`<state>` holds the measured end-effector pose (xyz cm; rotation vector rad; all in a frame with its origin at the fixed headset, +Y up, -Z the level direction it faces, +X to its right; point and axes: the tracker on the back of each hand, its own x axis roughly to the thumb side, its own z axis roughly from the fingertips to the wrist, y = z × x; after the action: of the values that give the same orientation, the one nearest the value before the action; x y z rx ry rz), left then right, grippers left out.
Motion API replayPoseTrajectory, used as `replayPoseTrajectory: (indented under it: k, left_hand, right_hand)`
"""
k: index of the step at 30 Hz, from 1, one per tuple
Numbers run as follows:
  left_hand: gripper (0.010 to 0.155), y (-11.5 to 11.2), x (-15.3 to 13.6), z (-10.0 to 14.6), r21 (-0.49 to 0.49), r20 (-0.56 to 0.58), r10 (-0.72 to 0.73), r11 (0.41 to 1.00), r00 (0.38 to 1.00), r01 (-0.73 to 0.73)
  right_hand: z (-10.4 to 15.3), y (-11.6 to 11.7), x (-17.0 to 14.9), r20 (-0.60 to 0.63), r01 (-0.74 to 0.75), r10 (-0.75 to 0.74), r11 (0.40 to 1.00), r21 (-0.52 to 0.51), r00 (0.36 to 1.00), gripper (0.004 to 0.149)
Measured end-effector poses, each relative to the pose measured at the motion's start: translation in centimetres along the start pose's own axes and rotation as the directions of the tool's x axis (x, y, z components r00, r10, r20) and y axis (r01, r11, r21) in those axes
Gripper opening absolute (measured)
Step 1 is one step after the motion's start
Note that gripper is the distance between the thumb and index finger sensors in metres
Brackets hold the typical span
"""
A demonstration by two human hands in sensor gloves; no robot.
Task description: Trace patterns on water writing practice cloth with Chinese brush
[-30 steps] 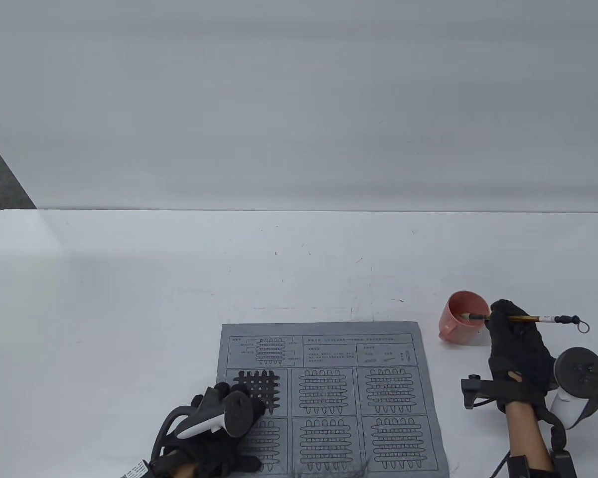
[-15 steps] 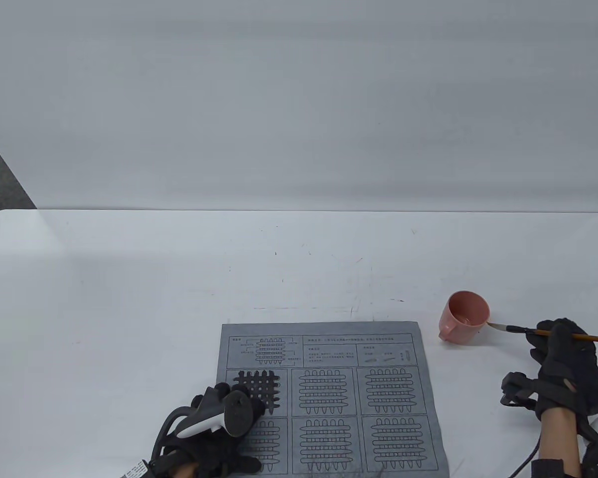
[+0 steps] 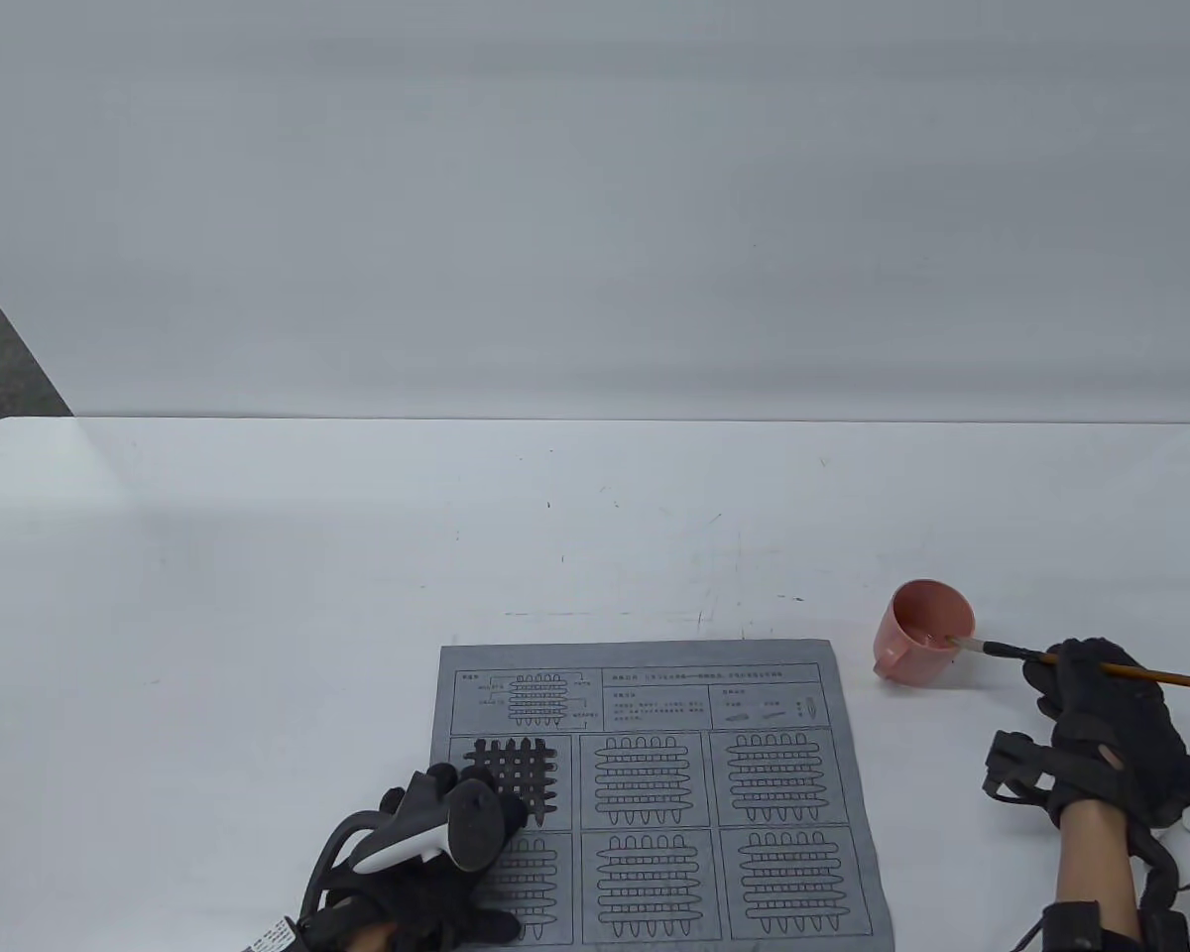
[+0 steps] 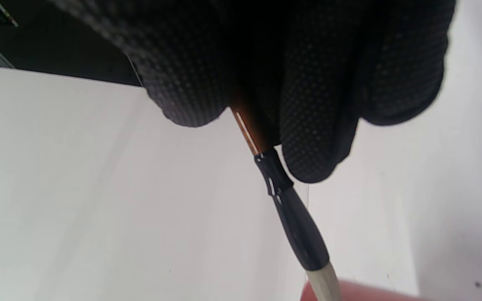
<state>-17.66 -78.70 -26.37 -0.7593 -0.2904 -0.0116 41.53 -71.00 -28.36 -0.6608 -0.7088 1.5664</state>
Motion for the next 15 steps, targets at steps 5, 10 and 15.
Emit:
replayPoseTrajectory:
  k: [5, 10, 15]
  left_hand:
    - [0.103, 0.0, 0.0, 0.0, -0.002, -0.001, -0.001, 1.000, 1.000, 0.001]
    - [0.103, -0.1, 0.0, 0.0, -0.005, 0.001, 0.003, 1.000, 1.000, -0.003]
    - [0.103, -0.1, 0.0, -0.1, -0.005, 0.003, 0.004, 1.000, 1.000, -0.004]
  right_hand:
    - [-0.1, -1.0, 0.4, 0.054, 0.034, -0.034, 0.999, -0.006, 0.998, 0.035]
    - [1.1, 1.4, 1.3, 0.113, -0.024, 0.012, 0.994, 0.106, 0.994, 0.037]
    - [0.8, 0.1, 1.4, 0.111, -0.049, 0.048, 0.999, 0.003, 0.993, 0.034]
